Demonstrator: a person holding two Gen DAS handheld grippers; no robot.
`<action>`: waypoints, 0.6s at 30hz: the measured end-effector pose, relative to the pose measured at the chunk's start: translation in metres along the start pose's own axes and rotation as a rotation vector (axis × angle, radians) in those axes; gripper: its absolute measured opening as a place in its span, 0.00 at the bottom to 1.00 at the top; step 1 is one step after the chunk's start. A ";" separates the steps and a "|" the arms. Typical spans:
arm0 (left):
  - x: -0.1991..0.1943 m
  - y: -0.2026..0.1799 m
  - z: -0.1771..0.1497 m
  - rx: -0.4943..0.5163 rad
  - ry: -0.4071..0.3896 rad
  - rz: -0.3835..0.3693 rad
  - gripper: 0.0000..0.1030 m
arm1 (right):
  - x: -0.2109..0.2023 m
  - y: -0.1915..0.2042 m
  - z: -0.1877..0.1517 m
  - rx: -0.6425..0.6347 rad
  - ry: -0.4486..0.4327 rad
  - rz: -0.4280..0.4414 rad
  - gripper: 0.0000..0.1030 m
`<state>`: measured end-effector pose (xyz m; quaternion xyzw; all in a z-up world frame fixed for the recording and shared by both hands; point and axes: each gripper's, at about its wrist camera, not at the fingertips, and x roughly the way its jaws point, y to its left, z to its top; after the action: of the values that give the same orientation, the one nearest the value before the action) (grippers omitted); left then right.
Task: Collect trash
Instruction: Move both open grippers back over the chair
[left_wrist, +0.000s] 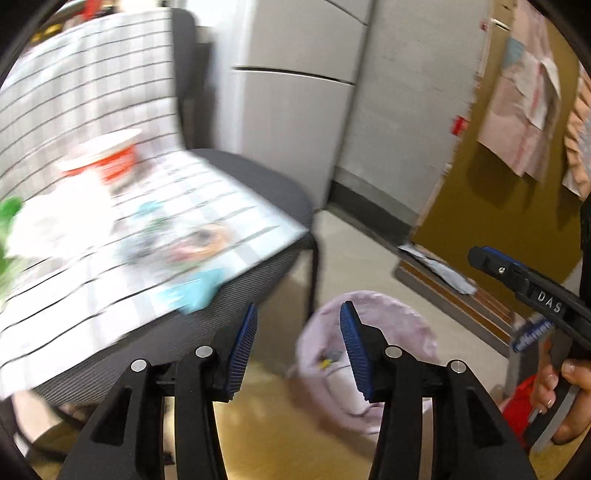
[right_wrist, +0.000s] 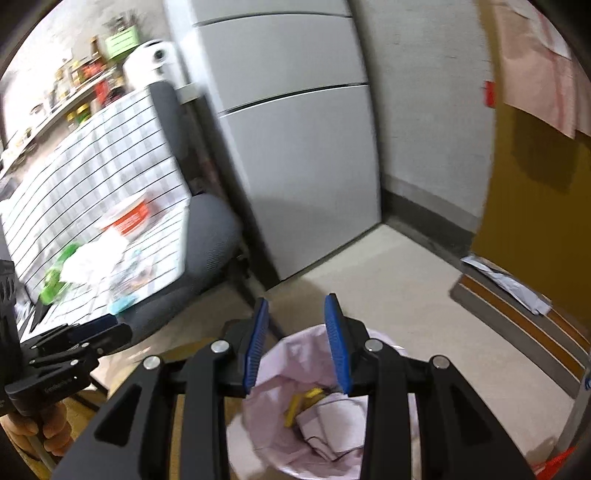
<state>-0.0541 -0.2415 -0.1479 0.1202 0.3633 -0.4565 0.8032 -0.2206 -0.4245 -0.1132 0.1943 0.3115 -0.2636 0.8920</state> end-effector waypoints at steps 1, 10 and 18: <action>-0.007 0.009 -0.003 -0.011 -0.007 0.021 0.47 | 0.002 0.008 0.001 -0.012 0.005 0.014 0.31; -0.070 0.086 -0.018 -0.129 -0.092 0.214 0.47 | 0.033 0.110 0.016 -0.180 0.049 0.180 0.39; -0.084 0.132 -0.034 -0.240 -0.101 0.265 0.47 | 0.091 0.153 0.032 -0.256 0.096 0.231 0.44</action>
<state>0.0111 -0.0961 -0.1320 0.0473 0.3554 -0.3054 0.8822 -0.0547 -0.3521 -0.1212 0.1261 0.3605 -0.1079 0.9179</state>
